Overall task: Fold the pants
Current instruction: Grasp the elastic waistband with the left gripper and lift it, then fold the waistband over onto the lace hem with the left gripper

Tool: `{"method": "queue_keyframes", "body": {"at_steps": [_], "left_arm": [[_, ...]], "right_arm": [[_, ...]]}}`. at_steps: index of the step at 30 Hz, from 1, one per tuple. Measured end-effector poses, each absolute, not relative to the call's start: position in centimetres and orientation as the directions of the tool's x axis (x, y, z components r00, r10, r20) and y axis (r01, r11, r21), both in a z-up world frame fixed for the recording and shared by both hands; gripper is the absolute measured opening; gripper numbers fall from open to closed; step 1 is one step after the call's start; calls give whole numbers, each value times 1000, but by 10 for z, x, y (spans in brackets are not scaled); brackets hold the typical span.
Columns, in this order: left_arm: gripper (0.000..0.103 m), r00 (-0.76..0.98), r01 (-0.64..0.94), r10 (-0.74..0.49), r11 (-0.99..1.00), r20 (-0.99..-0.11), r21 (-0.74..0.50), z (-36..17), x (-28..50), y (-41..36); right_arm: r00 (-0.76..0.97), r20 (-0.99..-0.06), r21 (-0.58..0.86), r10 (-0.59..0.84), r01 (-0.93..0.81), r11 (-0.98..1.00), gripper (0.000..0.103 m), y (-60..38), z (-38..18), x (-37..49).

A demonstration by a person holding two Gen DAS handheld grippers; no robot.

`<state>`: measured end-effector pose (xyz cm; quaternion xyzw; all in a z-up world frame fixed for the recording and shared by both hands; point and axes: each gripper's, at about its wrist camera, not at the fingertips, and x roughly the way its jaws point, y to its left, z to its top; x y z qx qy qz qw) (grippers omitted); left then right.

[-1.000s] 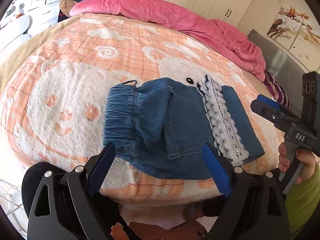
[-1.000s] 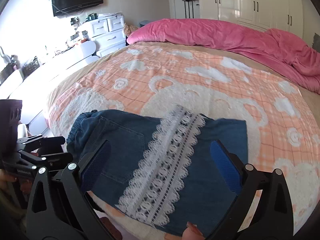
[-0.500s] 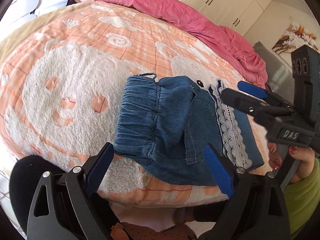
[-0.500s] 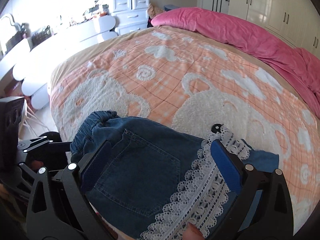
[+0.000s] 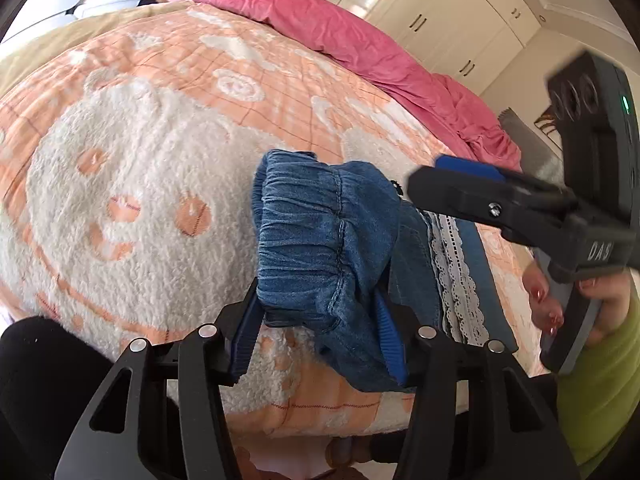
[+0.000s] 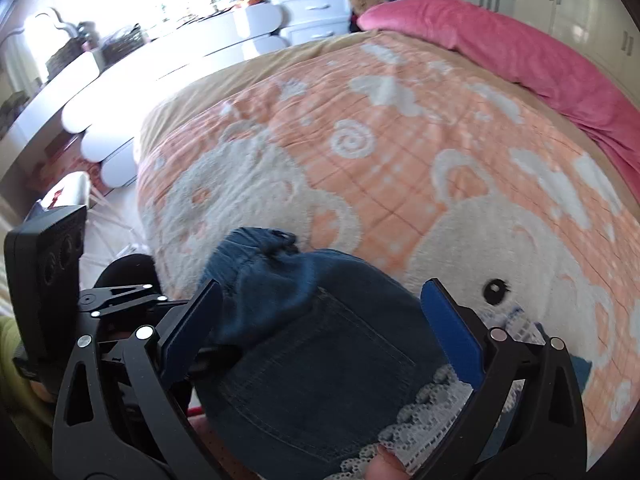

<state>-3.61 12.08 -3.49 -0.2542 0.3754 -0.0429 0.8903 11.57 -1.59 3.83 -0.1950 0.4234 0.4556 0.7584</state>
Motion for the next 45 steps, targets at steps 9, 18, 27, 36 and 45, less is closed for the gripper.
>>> {"method": "queue_keyframes", "body": {"at_steps": [9, 18, 27, 36, 45], "left_arm": [[50, 712, -101, -278, 869, -645, -485, -40, -30, 122], [66, 718, -100, -340, 813, -608, -573, -52, -24, 137], [89, 725, -61, -376, 800, -577, -598, -48, -20, 122], [59, 695, 47, -443, 814, -566, -579, -12, -5, 70], [59, 664, 71, -442, 841, -603, -537, 5, 24, 17]], "right_arm": [[35, -907, 160, 421, -894, 419, 93, 42, 0, 130], [-91, -830, 371, 550, -827, 422, 33, 18, -11, 143], [-112, -722, 484, 683, -787, 382, 33, -16, 20, 145], [-33, -677, 477, 735, -780, 404, 35, -71, 44, 152], [75, -639, 465, 766, -755, 462, 37, -146, 53, 163]]}}
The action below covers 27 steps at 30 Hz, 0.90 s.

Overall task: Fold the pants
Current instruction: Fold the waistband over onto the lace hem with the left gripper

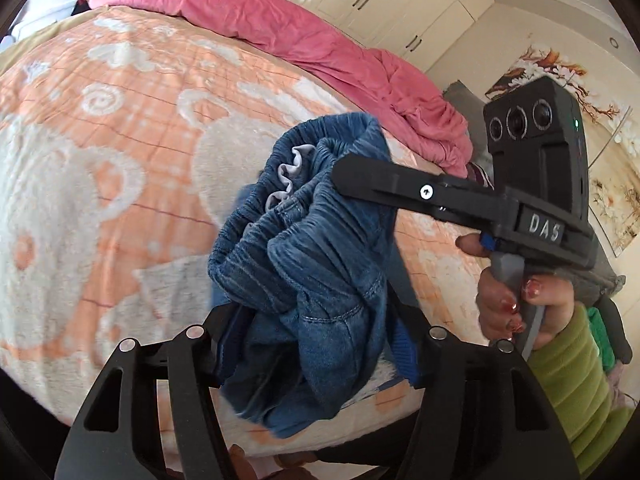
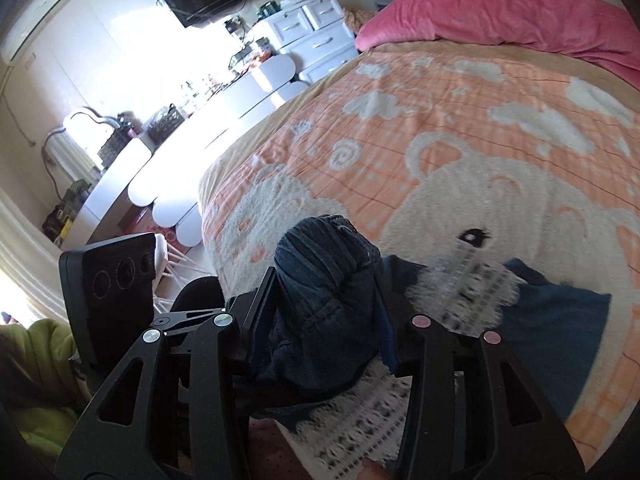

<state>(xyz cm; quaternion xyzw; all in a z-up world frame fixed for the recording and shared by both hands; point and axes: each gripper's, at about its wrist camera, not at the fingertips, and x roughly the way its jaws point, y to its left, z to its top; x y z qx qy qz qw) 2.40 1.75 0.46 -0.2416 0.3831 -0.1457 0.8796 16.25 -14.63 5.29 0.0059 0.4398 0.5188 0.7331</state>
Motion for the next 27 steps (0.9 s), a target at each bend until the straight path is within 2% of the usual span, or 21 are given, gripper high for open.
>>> {"method": "queue_keyframes", "body": {"at_steps": [4, 9, 11, 12, 15, 18, 20, 24, 27], "left_arm": [[59, 658, 87, -422, 865, -623, -494, 8, 37, -6], [59, 642, 118, -440, 866, -628, -486, 7, 46, -35], [64, 630, 156, -468, 858, -619, -489, 5, 46, -48], [65, 619, 193, -489, 853, -615, -484, 4, 44, -58], [65, 566, 281, -546, 832, -618, -479, -4, 34, -78], [65, 509, 330, -614, 786, -603, -522, -9, 27, -84], [67, 522, 346, -623, 779, -583, -524, -5, 19, -77], [67, 618, 310, -546, 830, -566, -463, 13, 8, -45], [67, 689, 196, -367, 924, -625, -327, 14, 9, -21]], "right_arm": [[123, -585, 493, 801, -730, 473, 37, -180, 45, 172], [149, -587, 518, 796, -686, 511, 37, -206, 39, 183], [159, -572, 541, 805, -664, 516, 40, -221, 40, 188], [169, -569, 542, 805, -659, 521, 48, -228, 41, 188], [217, -565, 522, 796, -653, 548, 51, -245, 48, 187], [262, -580, 484, 771, -650, 586, 60, -254, 54, 181], [278, -600, 451, 751, -657, 604, 63, -253, 56, 176], [275, -654, 407, 705, -657, 634, 66, -239, 45, 168], [282, -731, 332, 621, -648, 685, 66, -222, 31, 164]]}}
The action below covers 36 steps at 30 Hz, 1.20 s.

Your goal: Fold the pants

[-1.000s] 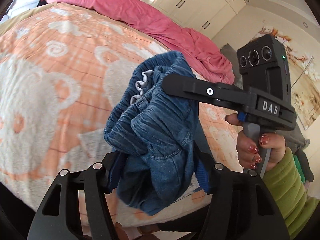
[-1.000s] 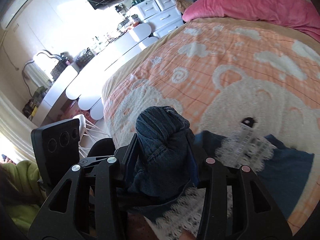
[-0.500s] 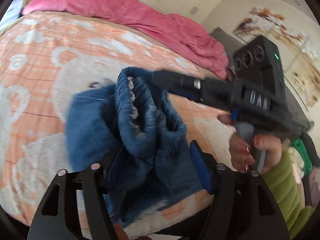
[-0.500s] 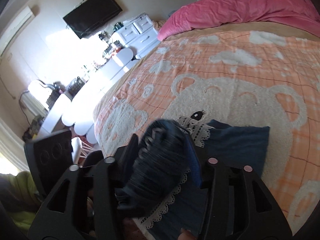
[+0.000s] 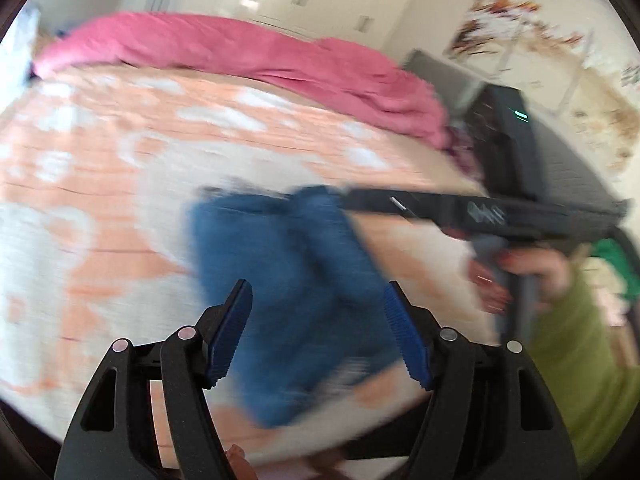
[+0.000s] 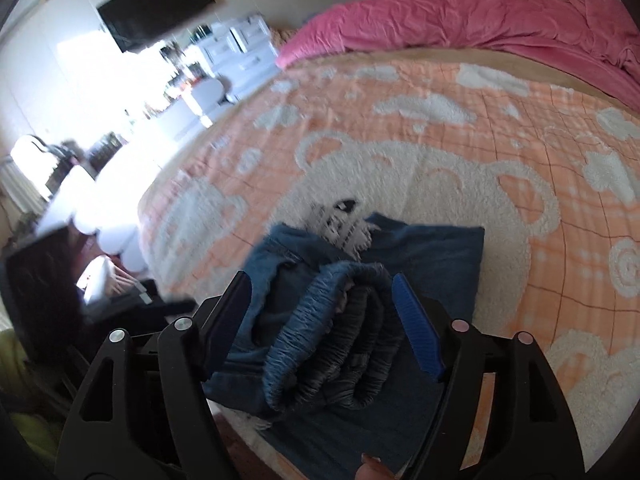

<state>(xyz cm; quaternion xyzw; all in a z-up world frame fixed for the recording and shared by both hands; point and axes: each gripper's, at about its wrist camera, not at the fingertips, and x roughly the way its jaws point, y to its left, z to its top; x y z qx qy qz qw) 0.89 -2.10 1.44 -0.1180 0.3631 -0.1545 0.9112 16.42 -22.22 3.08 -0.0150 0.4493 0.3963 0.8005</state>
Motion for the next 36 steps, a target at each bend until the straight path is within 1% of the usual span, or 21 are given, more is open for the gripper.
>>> {"method": "queue_keyframes", "body": {"at_steps": [2, 5, 9, 14, 18, 20, 22, 23, 29, 31, 36], "left_arm": [[67, 684, 155, -329, 938, -651, -310, 8, 12, -12], [67, 654, 135, -317, 942, -687, -306, 1, 18, -12], [67, 656, 177, -293, 956, -696, -236, 4, 29, -28], [67, 623, 191, -286, 958, -728, -213, -8, 38, -39], [68, 623, 193, -285, 959, -729, -209, -7, 39, -39], [73, 633, 191, -281, 960, -721, -206, -3, 39, -40], [73, 633, 191, -289, 957, -719, -217, 0, 40, -40], [73, 632, 192, -293, 956, -717, -221, 1, 40, -39], [74, 646, 201, -289, 957, -706, -208, 7, 37, -41], [77, 657, 200, -279, 960, -700, -195, 10, 36, -40], [78, 667, 194, -276, 961, -692, -196, 14, 37, -35]], "right_arm": [[299, -786, 250, 542, -647, 720, 66, -215, 21, 161], [321, -841, 154, 434, -629, 762, 66, -215, 6, 155], [347, -859, 118, 377, -582, 804, 66, -238, -7, 141], [370, -861, 120, 349, -520, 846, 66, -257, -13, 138], [379, -846, 127, 376, -541, 831, 66, -251, -9, 136], [392, -831, 132, 394, -549, 825, 68, -251, -2, 134], [413, -814, 140, 409, -544, 827, 73, -255, 5, 131], [418, -808, 143, 415, -543, 827, 74, -255, 8, 130], [450, -750, 183, 485, -562, 806, 75, -264, 25, 110], [455, -732, 197, 507, -571, 797, 75, -265, 28, 102], [461, -706, 185, 537, -612, 769, 75, -259, 36, 79]]}}
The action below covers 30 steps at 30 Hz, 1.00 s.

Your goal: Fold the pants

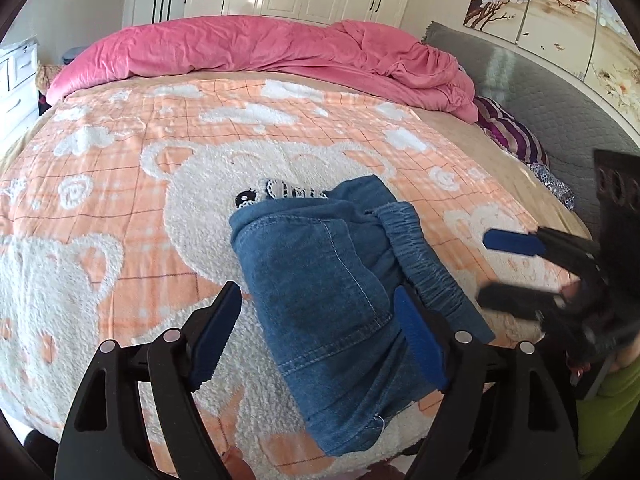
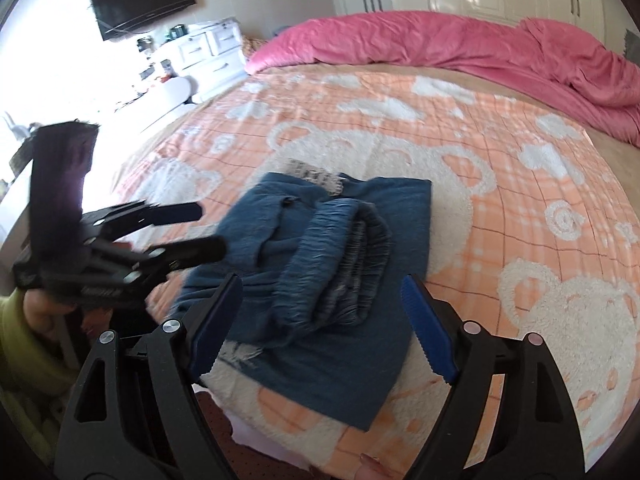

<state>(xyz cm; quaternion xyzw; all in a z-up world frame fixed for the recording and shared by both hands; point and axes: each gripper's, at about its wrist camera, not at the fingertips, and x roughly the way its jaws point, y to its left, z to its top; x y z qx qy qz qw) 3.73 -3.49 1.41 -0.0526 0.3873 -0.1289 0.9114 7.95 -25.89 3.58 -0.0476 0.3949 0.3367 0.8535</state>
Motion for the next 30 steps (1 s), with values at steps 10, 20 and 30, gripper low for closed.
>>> {"method": "queue_keyframes", "body": {"at_steps": [10, 20, 30], "left_arm": [[78, 686, 157, -217, 976, -695, -149, 14, 48, -16], [50, 606, 160, -314, 948, -731, -275, 3, 70, 18], [42, 549, 208, -357, 934, -756, -290, -17, 93, -2]], "right_arm": [[481, -662, -12, 575, -774, 633, 75, -209, 40, 25], [514, -684, -269, 519, -838, 475, 63, -163, 14, -8], [451, -778, -335, 437, -887, 318, 13, -142, -12, -5]]}}
